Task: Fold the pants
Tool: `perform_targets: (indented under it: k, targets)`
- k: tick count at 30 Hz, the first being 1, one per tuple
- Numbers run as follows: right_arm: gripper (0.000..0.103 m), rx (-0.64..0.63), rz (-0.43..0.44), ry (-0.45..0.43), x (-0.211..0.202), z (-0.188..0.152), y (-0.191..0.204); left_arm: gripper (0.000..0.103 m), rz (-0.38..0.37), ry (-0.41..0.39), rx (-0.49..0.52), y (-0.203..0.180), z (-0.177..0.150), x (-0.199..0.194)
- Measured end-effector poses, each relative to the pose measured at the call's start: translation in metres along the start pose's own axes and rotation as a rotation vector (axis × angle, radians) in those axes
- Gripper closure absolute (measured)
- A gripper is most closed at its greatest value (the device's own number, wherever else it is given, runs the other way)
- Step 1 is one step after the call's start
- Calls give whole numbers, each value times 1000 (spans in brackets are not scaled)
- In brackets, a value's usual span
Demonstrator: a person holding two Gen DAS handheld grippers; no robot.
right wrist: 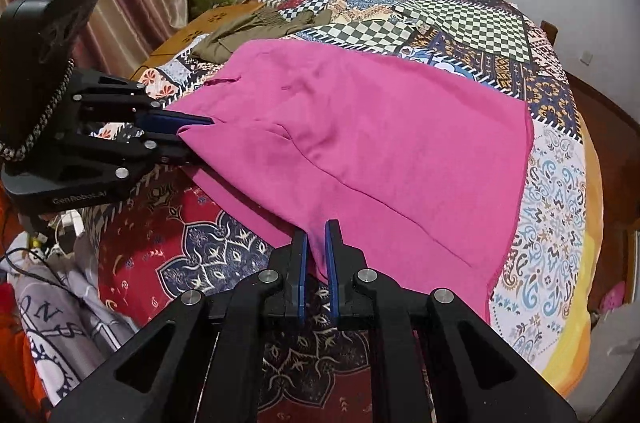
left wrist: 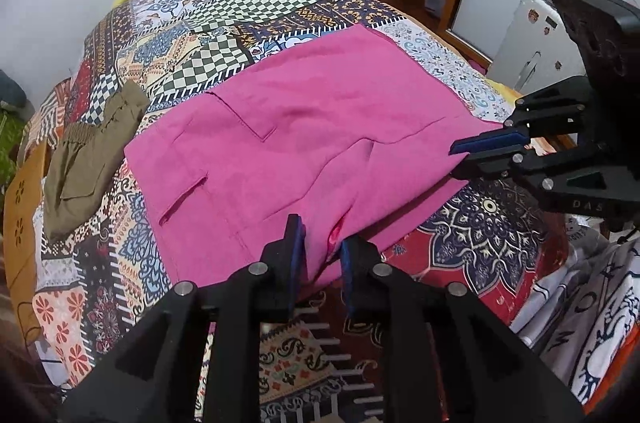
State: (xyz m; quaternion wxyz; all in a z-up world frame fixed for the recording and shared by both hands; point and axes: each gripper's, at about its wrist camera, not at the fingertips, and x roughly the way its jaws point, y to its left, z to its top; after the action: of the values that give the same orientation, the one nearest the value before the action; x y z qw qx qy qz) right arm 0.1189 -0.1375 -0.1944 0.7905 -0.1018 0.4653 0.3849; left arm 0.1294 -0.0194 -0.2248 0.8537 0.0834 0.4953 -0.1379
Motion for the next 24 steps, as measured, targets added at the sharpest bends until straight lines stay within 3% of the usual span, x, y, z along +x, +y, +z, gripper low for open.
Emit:
perform_targets:
  k: [5,9,15,17,24]
  targets:
    - [81,31,-10,19,-11,-4,-9,77,-35,-7,-39,10,-8,-14]
    - [80,44,-39,7,-23,-7,-14,68,-19,-44,-82,24,-13,-33]
    - [77,107,-82,-55,-46,-8,-31,68,72,-94,-164,59,-15,-54]
    - [70,133,-99,-75,-51,-7,-37,68,87,-92,-216,75,-16,-54]
    - [66,230,-179,-128,-65,-12,-59,68,46,-49,-334,101,-28,-40]
